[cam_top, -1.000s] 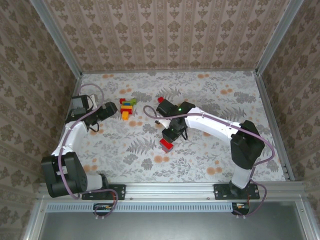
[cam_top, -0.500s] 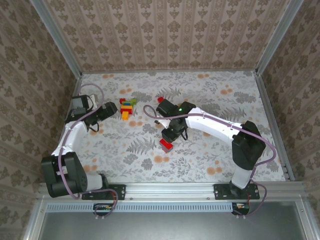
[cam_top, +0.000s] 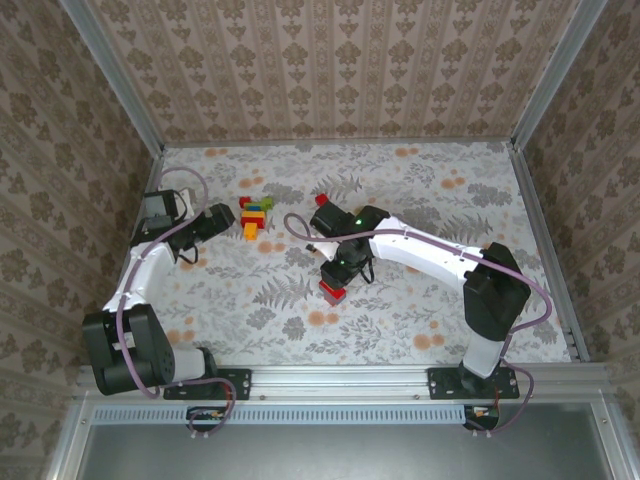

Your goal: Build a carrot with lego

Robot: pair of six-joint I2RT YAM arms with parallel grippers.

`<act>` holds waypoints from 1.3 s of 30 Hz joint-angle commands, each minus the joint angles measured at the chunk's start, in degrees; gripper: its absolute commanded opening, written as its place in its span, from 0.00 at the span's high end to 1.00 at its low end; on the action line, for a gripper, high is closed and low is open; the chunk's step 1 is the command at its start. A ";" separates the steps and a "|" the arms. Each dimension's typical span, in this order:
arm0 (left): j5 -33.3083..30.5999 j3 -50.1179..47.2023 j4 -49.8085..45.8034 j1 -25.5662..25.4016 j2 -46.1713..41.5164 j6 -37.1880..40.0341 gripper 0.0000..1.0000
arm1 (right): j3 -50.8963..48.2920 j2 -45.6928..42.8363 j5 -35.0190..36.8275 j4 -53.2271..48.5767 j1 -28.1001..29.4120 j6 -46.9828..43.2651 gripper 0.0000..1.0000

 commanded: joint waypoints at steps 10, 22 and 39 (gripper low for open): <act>0.13 1.53 -0.49 -0.33 0.44 1.43 0.00 | -1.16 -2.11 -1.82 -0.33 1.38 0.93 0.68; 0.13 1.47 -0.50 -0.42 0.34 1.47 0.00 | -0.71 -0.06 -0.33 -1.03 2.22 1.89 0.68; 0.09 1.42 -0.33 -0.45 0.34 1.45 0.00 | -0.04 3.35 4.31 -2.62 3.44 3.04 0.66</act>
